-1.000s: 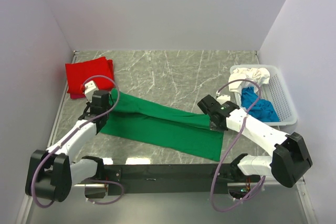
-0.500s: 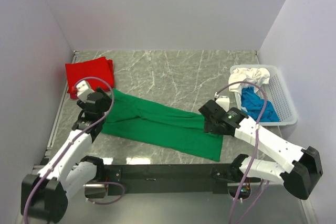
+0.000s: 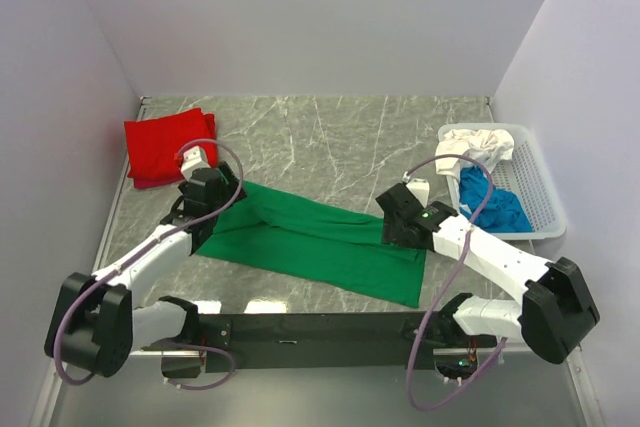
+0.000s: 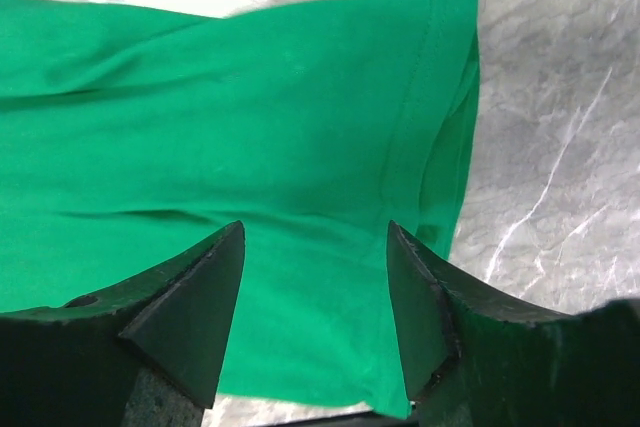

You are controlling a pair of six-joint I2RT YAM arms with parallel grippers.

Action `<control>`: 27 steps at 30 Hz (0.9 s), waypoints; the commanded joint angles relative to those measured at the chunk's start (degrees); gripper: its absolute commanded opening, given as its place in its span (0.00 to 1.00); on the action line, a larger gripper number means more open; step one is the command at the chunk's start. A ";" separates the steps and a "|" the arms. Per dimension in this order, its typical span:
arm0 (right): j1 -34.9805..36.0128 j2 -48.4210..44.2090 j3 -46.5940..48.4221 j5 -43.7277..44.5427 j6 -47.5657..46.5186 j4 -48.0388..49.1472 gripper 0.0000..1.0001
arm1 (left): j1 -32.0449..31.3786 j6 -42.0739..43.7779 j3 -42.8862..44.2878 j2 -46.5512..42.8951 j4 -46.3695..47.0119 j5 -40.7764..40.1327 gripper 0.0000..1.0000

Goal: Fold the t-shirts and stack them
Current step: Fold the tshirt

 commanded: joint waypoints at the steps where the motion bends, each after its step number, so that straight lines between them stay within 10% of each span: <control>1: -1.16 1.86 -2.07 -0.31 -0.75 4.54 0.65 | -0.52 -1.38 1.89 2.55 5.95 4.12 0.83; 27: -0.89 1.87 -3.21 -1.98 1.98 2.61 0.58 | -6.85 2.66 12.17 21.18 1.56 6.41 0.73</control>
